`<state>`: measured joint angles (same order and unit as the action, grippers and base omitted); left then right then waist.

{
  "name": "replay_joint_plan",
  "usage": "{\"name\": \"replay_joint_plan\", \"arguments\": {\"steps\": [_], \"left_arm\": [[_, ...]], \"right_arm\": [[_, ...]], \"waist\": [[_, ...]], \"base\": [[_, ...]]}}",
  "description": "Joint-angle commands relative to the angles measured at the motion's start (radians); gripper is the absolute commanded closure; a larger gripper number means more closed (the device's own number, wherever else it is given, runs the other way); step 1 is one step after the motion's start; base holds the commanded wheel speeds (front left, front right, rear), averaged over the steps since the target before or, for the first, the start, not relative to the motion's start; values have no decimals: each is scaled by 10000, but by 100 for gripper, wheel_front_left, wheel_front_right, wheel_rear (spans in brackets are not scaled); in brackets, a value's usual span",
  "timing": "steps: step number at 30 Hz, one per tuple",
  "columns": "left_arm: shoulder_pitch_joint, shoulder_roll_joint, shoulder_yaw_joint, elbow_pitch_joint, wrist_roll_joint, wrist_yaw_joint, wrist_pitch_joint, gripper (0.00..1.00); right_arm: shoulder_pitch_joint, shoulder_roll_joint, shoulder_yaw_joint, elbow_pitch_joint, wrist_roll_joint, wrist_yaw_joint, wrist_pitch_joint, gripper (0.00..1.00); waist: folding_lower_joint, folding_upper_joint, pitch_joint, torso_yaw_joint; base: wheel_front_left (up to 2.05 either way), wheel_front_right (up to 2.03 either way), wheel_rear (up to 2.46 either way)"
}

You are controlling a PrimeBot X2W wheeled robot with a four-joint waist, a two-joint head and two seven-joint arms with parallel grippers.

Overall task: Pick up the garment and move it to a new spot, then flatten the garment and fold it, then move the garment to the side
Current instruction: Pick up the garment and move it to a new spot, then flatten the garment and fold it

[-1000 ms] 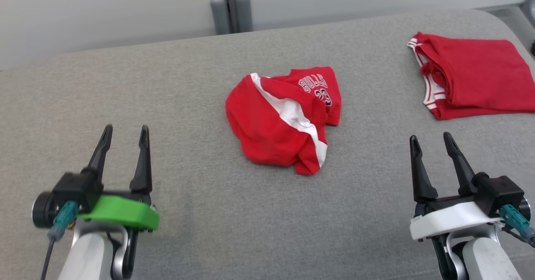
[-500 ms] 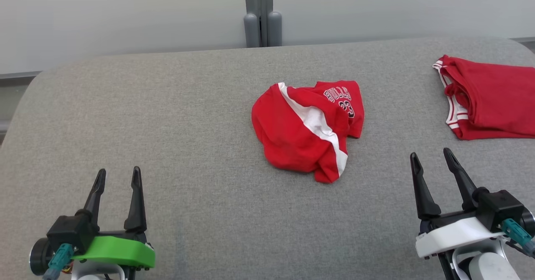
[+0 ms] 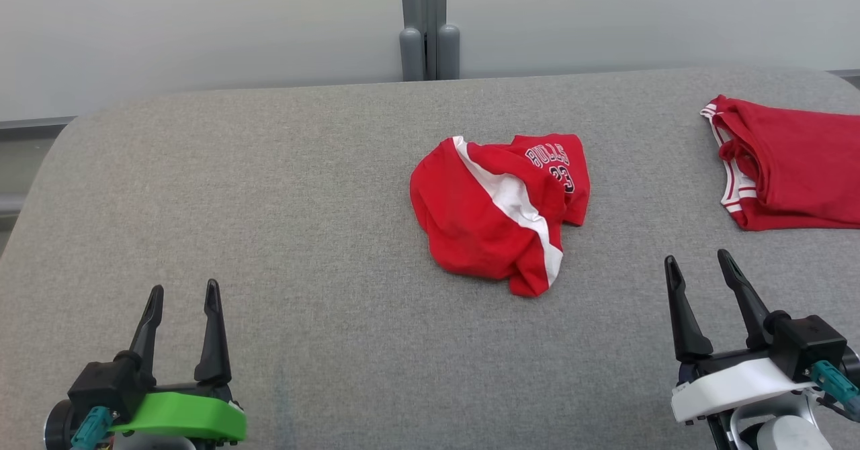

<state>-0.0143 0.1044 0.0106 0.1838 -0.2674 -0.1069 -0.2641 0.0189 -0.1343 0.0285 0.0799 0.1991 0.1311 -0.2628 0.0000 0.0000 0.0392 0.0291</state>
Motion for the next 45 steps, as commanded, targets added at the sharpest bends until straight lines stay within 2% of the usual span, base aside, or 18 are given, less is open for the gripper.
{"name": "replay_joint_plan", "arguments": {"steps": [1,45], "left_arm": [[133,-48,58,15,30,-64,5,0],[103,-374,315,258,379,-248,5,0]], "right_arm": [[98,28,-40,23,68,-8,-25,0],[70,137,-20,201,59,-8,-25,0]], "waist": [[0,0,3,-3],[0,0,-180,55]], "base": [[0,0,0],[0,0,0]]}}
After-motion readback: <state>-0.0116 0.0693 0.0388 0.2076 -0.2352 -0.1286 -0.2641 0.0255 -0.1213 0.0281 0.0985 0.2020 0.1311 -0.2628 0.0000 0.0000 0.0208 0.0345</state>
